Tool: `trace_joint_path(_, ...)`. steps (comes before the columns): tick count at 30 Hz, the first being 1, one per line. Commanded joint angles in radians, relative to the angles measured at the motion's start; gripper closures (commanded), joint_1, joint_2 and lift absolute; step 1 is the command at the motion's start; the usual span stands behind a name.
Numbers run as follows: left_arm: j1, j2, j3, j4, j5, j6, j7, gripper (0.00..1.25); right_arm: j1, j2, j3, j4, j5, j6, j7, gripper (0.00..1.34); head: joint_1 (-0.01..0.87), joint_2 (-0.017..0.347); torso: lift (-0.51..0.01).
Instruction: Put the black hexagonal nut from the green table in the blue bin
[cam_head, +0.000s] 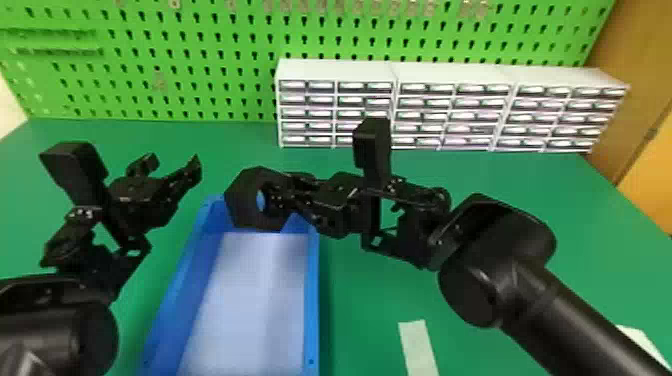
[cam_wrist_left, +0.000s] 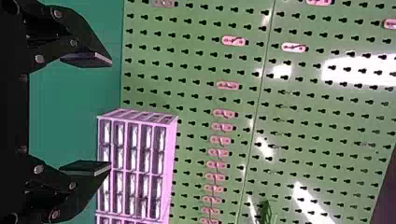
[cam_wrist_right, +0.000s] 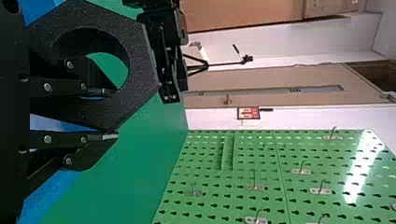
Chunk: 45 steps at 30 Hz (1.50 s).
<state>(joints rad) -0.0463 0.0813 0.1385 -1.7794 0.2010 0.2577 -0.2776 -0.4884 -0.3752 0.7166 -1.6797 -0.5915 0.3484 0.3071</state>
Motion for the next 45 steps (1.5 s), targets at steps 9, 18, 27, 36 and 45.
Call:
trace_joint_path(9, -0.004, 0.0, -0.007, 0.0, 0.0, 0.0, 0.0, 0.47, 0.013, 0.022, 0.021, 0.008, -0.004, 0.0, 0.0, 0.98, 0.691, 0.009, -0.097)
trace_joint_path(18, -0.006, 0.0, -0.008, 0.0, -0.002, 0.0, 0.0, 0.47, 0.002, 0.018, 0.041, 0.008, 0.016, 0.003, 0.0, 0.71, 0.691, 0.009, -0.097)
trace_joint_path(27, -0.009, 0.0, -0.011, 0.002, -0.006, 0.0, 0.0, 0.47, -0.001, 0.018, 0.04, 0.011, 0.019, 0.004, 0.0, 0.55, 0.691, 0.009, -0.097)
trace_joint_path(36, -0.01, 0.0, -0.011, 0.002, -0.005, 0.0, 0.0, 0.47, -0.001, 0.021, 0.032, 0.012, 0.024, 0.009, 0.0, 0.55, 0.691, 0.009, -0.097)
trace_joint_path(45, -0.009, 0.0, -0.013, 0.002, -0.005, 0.0, 0.0, 0.47, 0.013, 0.029, 0.003, 0.014, 0.039, 0.012, 0.0, 0.55, 0.691, 0.009, -0.097)
